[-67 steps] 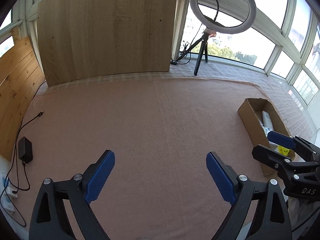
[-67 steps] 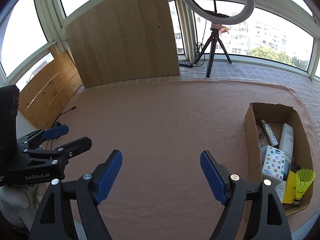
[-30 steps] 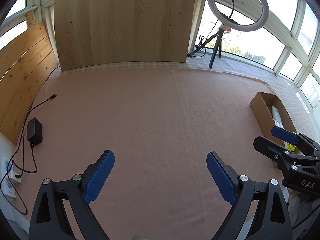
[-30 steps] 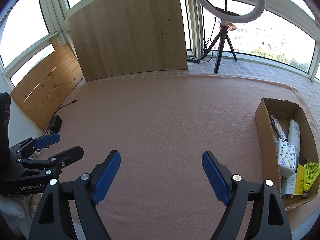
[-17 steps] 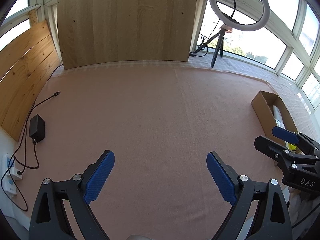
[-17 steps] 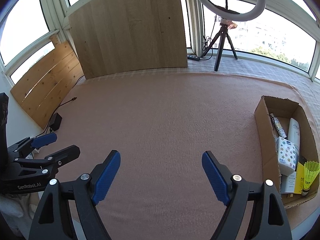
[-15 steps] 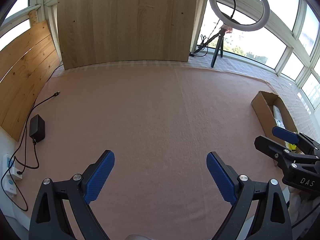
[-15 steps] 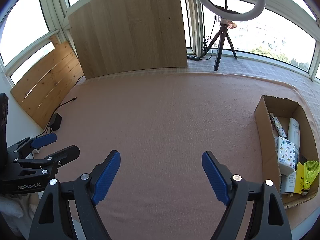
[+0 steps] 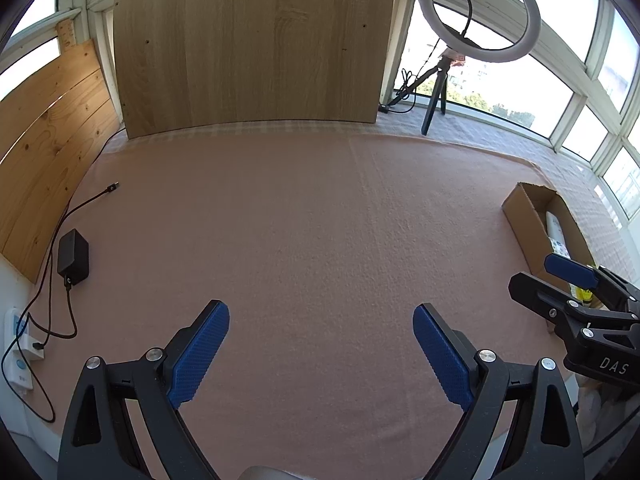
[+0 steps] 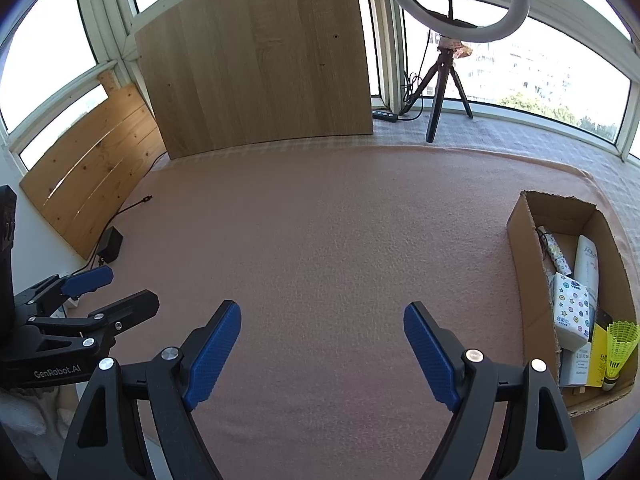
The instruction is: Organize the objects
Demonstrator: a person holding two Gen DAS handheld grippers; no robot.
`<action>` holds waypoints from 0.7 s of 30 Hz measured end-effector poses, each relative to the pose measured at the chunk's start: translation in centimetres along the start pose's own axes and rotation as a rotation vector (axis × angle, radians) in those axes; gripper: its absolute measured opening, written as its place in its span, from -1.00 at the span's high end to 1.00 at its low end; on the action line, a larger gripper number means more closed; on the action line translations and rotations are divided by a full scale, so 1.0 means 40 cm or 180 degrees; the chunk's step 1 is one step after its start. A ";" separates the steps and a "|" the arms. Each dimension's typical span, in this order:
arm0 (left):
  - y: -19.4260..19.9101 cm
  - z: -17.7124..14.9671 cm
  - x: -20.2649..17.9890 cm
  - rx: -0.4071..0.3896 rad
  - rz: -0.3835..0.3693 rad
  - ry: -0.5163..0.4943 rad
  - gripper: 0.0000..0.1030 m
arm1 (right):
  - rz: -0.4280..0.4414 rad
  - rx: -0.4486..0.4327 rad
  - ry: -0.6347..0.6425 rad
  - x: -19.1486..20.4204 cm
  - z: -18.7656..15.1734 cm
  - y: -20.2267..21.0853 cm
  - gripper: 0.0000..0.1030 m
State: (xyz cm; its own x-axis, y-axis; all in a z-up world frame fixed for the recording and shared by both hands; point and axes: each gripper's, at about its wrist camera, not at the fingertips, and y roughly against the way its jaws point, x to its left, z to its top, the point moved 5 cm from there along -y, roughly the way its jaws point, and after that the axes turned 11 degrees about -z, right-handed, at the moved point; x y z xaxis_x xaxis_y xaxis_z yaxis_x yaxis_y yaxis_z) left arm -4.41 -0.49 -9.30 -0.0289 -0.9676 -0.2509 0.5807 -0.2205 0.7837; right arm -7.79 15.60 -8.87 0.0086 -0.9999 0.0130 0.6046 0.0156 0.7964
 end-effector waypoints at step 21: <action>-0.024 0.002 0.008 0.0047 0.0000 0.0045 -0.85 | 0.0017 0.0073 -0.0018 0.003 -0.005 -0.023 -0.56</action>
State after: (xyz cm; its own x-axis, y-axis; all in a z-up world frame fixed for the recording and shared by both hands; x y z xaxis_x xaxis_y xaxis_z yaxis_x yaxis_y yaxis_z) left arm -5.04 -0.59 -10.11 -0.0174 -0.9658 -0.2587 0.5688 -0.2224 0.7919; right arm -8.17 15.47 -9.73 0.0073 -0.9998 0.0207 0.5862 0.0211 0.8099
